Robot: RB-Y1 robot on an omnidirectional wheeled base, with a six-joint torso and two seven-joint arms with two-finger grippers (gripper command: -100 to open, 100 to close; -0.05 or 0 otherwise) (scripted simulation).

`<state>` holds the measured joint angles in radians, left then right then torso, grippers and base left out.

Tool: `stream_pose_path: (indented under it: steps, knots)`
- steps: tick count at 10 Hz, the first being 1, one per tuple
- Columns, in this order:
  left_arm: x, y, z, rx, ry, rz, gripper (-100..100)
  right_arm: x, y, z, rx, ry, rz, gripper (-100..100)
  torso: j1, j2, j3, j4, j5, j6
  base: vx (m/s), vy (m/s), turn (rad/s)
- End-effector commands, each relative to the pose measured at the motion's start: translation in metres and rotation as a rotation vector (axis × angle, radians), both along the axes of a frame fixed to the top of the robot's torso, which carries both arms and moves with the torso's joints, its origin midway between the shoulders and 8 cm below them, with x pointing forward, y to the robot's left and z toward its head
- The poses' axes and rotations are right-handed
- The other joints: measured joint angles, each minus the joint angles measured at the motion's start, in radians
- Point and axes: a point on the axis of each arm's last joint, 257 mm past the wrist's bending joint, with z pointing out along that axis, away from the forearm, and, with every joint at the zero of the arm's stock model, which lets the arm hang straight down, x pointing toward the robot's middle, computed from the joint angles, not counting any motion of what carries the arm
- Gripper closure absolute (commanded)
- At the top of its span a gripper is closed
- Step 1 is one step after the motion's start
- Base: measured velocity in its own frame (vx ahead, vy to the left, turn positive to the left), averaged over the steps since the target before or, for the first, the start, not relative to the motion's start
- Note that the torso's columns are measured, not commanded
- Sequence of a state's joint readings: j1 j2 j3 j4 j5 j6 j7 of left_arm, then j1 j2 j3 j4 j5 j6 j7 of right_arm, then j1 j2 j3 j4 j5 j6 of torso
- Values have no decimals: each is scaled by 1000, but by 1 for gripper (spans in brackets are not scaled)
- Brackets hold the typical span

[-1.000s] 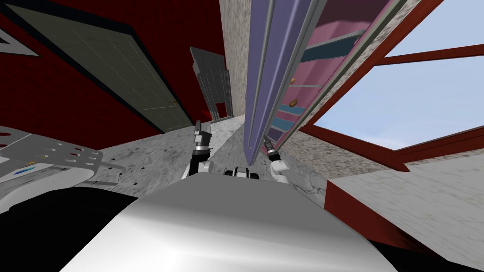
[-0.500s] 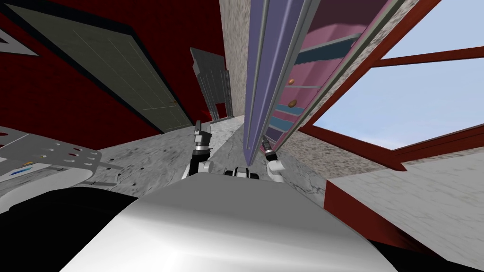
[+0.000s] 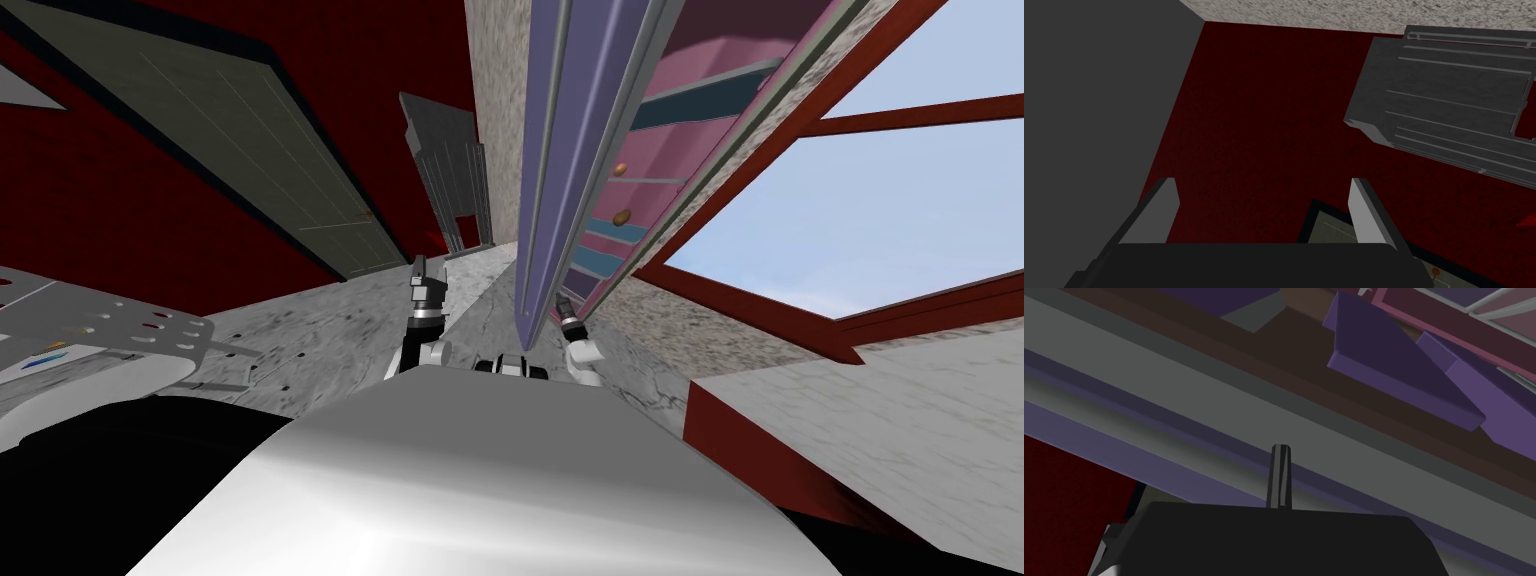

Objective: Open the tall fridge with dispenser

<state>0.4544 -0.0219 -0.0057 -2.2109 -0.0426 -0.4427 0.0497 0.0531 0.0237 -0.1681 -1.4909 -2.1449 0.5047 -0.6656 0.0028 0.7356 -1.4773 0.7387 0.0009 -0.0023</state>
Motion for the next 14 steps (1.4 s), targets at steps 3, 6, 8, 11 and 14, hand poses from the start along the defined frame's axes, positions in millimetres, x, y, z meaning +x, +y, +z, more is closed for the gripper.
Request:
stream_pose_path:
  steps: [3, 6, 8, 11, 14]
  knots:
    - [0, 0, 0, 0, 0, 0, 0, 17, 6, -27, 10, 108, -28, 100, -3, -5, -3, -3, -1, 2, -37, 14, 51]
    - [0, 0, 0, 0, 0, 0, 0, 29, 12, -47, 7, 188, -55, 100, -3, 5, 3, 0, -1, 3, -32, 15, 104]
    - [0, 0, 0, 0, 0, 0, 0, 40, 26, -56, 6, 223, -52, 100, -4, 2, 1, -1, -1, 2, -31, 11, 90]
    - [0, 0, 0, 0, 0, 0, 0, 42, 6, -67, 11, 264, -134, 100, -3, 2, 1, -1, -1, 3, -29, 10, 30]
    - [0, 0, 0, 0, 0, 0, 0, 51, 14, -74, -15, 292, -153, 100, -2, 3, 2, 0, -1, 2, -37, 15, 106]
